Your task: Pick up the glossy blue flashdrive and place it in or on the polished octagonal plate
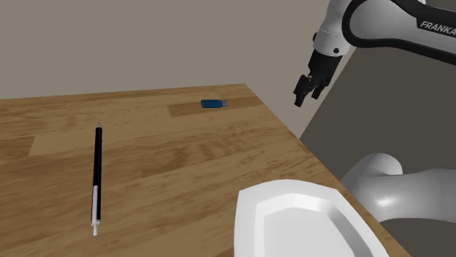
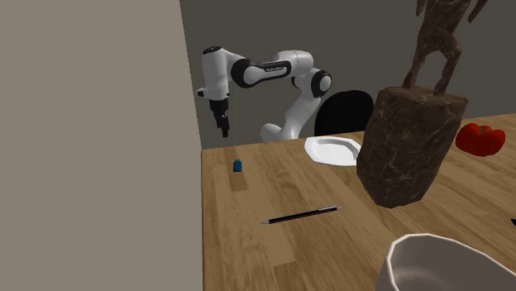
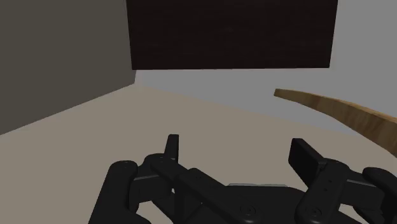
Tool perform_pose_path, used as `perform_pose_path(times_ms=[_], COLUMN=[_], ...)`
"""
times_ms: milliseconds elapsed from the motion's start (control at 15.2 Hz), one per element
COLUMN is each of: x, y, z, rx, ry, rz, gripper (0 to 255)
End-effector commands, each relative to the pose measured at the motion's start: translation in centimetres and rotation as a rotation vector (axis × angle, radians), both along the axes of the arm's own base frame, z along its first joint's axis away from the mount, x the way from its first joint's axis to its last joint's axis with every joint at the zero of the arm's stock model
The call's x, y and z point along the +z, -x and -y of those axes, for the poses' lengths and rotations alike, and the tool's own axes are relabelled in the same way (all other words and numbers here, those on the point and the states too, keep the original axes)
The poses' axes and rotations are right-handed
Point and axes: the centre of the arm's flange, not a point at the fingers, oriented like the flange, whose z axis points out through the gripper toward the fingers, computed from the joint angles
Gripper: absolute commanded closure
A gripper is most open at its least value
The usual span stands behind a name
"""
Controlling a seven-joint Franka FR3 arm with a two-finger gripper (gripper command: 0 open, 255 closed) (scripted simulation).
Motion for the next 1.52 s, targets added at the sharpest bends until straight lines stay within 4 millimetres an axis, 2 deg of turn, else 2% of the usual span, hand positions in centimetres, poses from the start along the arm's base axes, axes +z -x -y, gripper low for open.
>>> perform_pose_path(times_ms=[0, 1452], x=[0.0, 6.9], y=[0.0, -4.4], z=[0.0, -26.8], rx=[0.0, -0.069], ry=[0.0, -0.056], rz=[0.0, 0.062], gripper=[0, 0])
